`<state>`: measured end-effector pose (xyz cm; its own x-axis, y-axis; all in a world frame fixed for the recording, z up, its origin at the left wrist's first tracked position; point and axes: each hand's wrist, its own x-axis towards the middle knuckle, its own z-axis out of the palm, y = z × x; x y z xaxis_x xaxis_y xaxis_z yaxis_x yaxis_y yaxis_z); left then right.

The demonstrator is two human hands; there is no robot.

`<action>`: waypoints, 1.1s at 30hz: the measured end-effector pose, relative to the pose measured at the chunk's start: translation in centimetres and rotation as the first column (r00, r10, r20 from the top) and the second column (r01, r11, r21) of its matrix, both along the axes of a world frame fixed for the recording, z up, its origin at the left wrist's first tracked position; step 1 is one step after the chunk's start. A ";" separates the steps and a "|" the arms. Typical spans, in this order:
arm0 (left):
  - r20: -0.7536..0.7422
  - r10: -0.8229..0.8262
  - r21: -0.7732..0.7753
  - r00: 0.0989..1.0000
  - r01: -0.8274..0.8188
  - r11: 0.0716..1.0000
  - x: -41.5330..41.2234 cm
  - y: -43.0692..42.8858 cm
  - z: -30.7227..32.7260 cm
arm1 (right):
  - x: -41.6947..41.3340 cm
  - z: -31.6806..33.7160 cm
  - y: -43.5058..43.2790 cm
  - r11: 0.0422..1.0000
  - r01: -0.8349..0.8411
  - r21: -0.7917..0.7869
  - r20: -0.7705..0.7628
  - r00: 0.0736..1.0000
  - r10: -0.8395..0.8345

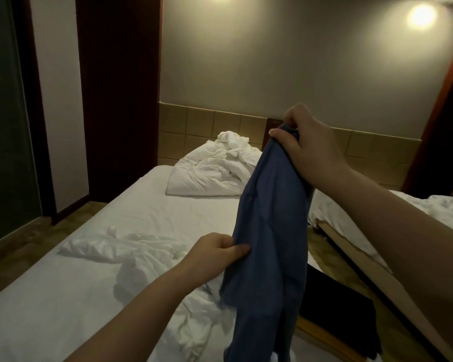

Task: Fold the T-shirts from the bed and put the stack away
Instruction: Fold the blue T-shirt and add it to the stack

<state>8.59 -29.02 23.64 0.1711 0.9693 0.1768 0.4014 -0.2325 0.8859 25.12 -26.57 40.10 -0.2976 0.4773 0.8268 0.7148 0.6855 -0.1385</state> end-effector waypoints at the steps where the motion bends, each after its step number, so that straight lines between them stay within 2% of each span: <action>1: 0.018 0.024 0.004 1.000 -0.024 1.000 0.2 0.2 -0.6 | 0.2 -0.1 0.0 1.000 0.012 -0.003 0.008 1.000 -0.012; 5: 0.134 0.155 0.043 0.979 -0.162 0.986 -0.4 1.0 -0.9 | 1.9 -0.4 0.4 0.996 0.065 -0.069 0.047 0.997 -0.061; 8: 0.392 0.167 -0.038 0.905 -0.165 0.986 -3.1 1.8 2.0 | 3.8 -0.3 0.7 0.953 0.067 -0.297 0.103 0.994 -0.037; 10: 0.514 0.152 -0.089 0.844 -0.124 0.988 -4.8 2.0 5.1 | 4.8 0.2 0.6 0.869 0.052 -0.493 0.104 0.995 0.000; 11: 0.488 0.150 -0.062 0.860 -0.137 0.989 -5.5 2.0 6.7 | 5.2 0.7 0.4 0.796 0.005 -0.606 0.068 0.997 0.046; 13: 0.291 0.170 0.053 0.942 -0.193 0.980 -6.5 1.9 9.5 | 6.1 1.8 0.1 0.591 -0.109 -0.799 -0.023 0.988 0.151; 15: 0.076 0.214 0.164 0.974 -0.224 0.961 -6.8 1.7 11.6 | 6.8 2.5 0.3 0.432 -0.087 -0.898 0.001 0.980 0.198; 16: 0.017 0.232 0.203 0.973 -0.231 0.952 -6.9 1.6 12.4 | 6.9 2.6 0.4 0.404 -0.018 -0.914 0.064 0.980 0.190; 18: -0.001 0.247 0.251 0.969 -0.239 0.938 -7.1 1.6 13.7 | 7.0 3.0 0.9 0.470 0.117 -0.875 0.203 0.970 0.137; 19: 0.085 0.218 0.242 0.972 -0.232 0.942 -7.2 1.6 14.4 | 7.1 3.4 0.9 0.537 0.118 -0.835 0.206 0.973 0.106; 21: 0.302 0.113 0.174 0.947 -0.171 0.970 -7.8 1.5 15.4 | 7.3 4.3 0.7 0.644 -0.056 -0.763 0.001 0.996 0.089; 22: 0.296 0.071 0.141 0.952 -0.117 0.983 -8.1 1.5 15.6 | 7.5 4.4 0.7 0.661 -0.133 -0.739 -0.093 0.991 0.095; 23: 0.189 0.053 0.106 0.981 -0.075 0.992 -8.5 1.6 15.4 | 7.5 4.3 0.7 0.668 -0.144 -0.730 -0.105 0.990 0.098; 25: 0.020 0.050 0.056 0.999 -0.051 0.997 -9.1 1.8 14.3 | 7.2 3.1 0.8 0.670 -0.028 -0.742 0.038 0.996 0.083; 26: 0.034 0.054 0.048 0.998 -0.055 0.997 -9.4 1.8 14.1 | 7.1 2.4 1.0 0.686 -0.020 -0.728 0.050 0.995 0.082; 28: 0.155 0.049 0.073 0.987 -0.061 0.995 -9.4 1.8 14.1 | 6.4 1.8 1.1 0.762 -0.134 -0.633 -0.108 0.991 0.084; 30: 0.206 0.043 0.069 0.978 -0.058 0.996 -9.3 1.7 13.9 | 5.6 1.7 1.2 0.812 -0.201 -0.548 -0.226 0.970 0.088; 33: 0.178 0.020 0.031 0.984 -0.026 0.999 -9.2 2.0 12.9 | 4.7 1.5 1.5 0.798 -0.145 -0.585 -0.144 0.987 0.074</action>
<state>-0.63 -26.99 36.51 0.1122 0.9657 0.2342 0.2438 -0.2552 0.9356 29.86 -25.04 41.61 -0.3034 0.8538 0.4230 0.5958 0.5164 -0.6150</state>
